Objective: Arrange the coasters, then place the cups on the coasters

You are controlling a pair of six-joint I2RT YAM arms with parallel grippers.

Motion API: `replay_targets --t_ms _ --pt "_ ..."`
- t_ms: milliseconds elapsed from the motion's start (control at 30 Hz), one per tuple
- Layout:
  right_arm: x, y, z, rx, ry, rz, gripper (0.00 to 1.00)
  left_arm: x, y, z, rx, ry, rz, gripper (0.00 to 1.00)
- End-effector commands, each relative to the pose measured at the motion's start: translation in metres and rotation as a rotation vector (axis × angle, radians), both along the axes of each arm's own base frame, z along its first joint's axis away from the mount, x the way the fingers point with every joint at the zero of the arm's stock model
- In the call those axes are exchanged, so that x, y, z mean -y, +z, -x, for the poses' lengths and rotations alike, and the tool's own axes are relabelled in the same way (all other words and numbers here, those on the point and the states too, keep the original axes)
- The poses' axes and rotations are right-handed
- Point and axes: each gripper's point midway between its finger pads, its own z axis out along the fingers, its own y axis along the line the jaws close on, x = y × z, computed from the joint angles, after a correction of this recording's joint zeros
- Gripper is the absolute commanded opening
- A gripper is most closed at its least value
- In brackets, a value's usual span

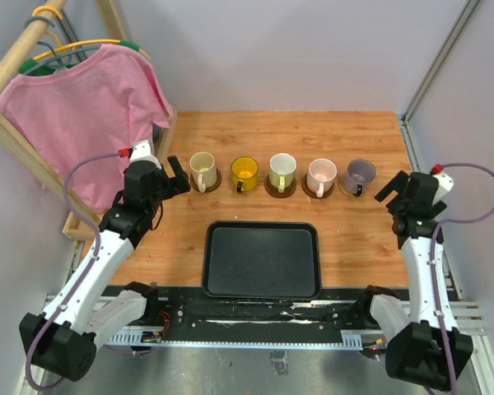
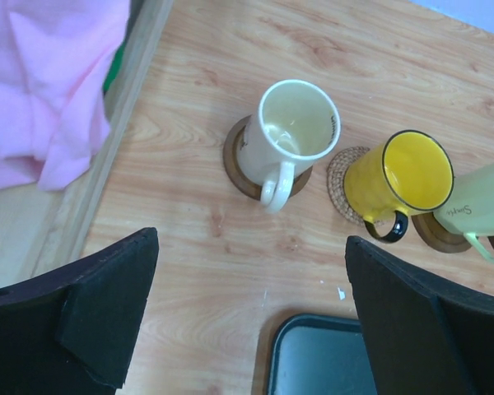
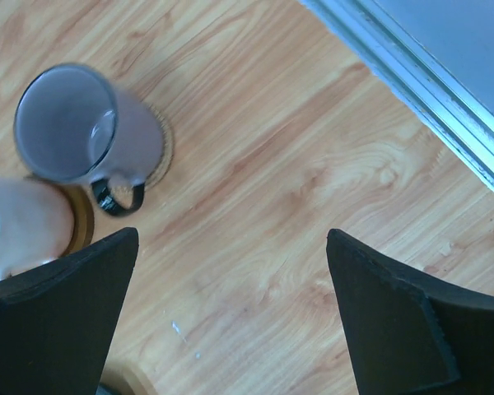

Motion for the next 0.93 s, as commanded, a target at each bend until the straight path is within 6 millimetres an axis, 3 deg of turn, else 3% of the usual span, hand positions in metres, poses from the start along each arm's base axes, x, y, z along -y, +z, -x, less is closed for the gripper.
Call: replay_targets --t_ms 0,67,300,467,633,900 --pt "0.020 -0.003 -0.004 0.062 -0.077 -0.185 0.98 -0.023 -0.010 0.020 -0.026 0.097 -0.028 1.00" --pt "0.028 -0.006 0.001 0.058 -0.104 -0.189 0.98 -0.027 -0.008 0.025 -0.012 0.108 -0.029 1.00" --pt "0.026 -0.006 0.002 0.049 -0.088 -0.187 0.98 -0.033 0.000 0.034 -0.008 0.167 0.025 1.00" --pt "0.022 -0.006 0.002 0.047 -0.074 -0.201 0.98 -0.048 -0.014 0.040 -0.050 0.280 0.022 1.00" --pt "0.022 -0.006 0.002 0.046 -0.070 -0.200 0.98 -0.047 -0.023 0.043 -0.063 0.266 0.017 1.00" --pt "0.020 -0.006 0.002 0.045 -0.061 -0.198 0.98 -0.045 -0.015 0.044 0.015 0.245 0.056 1.00"
